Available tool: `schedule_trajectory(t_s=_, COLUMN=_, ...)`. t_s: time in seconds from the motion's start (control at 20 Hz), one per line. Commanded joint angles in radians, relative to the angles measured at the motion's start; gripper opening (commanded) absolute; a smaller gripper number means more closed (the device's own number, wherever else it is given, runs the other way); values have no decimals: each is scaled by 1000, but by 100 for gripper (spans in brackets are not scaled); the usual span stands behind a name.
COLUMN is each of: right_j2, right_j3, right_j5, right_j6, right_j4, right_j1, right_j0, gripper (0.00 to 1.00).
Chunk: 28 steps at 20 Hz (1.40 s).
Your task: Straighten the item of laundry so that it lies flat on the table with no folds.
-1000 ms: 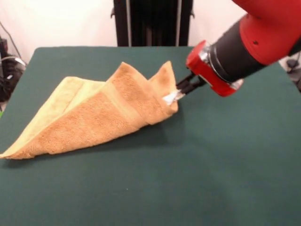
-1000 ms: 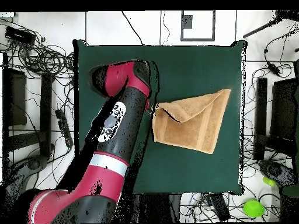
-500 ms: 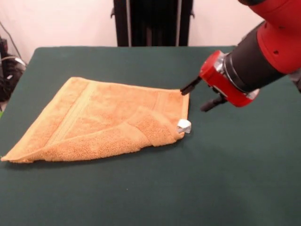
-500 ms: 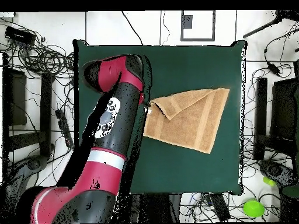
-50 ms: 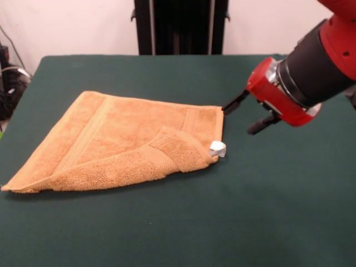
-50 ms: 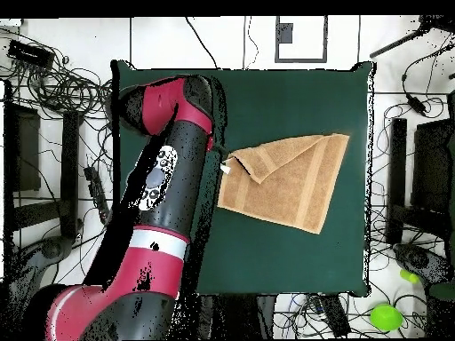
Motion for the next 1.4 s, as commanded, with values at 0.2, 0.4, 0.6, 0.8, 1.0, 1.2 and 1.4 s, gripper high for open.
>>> schedule_trajectory(t_s=0.2, right_j2=88, right_j3=242, right_j5=-61, right_j6=-2, right_j4=-44, right_j1=-191, right_j0=-22, gripper=100)
schedule_trajectory(t_s=0.4, right_j2=122, right_j3=349, right_j5=-135, right_j6=-130, right_j4=-71, right_j1=-273, right_j0=-100, gripper=100)
schedule_trajectory(t_s=0.6, right_j2=140, right_j3=369, right_j5=-116, right_j6=-234, right_j4=-97, right_j1=-328, right_j0=-149, gripper=100)
schedule_trajectory(t_s=0.8, right_j2=157, right_j3=402, right_j5=-117, right_j6=-315, right_j4=-142, right_j1=-393, right_j0=-187, gripper=100)
schedule_trajectory(t_s=1.0, right_j2=204, right_j3=443, right_j5=-160, right_j6=-323, right_j4=-174, right_j1=-422, right_j0=-227, gripper=100)
schedule_trajectory(t_s=1.2, right_j2=247, right_j3=478, right_j5=-192, right_j6=-306, right_j4=-198, right_j1=-443, right_j0=-266, gripper=100)
schedule_trajectory(t_s=1.4, right_j2=322, right_j3=552, right_j5=-192, right_j6=-288, right_j4=-169, right_j1=-489, right_j0=-311, gripper=100)
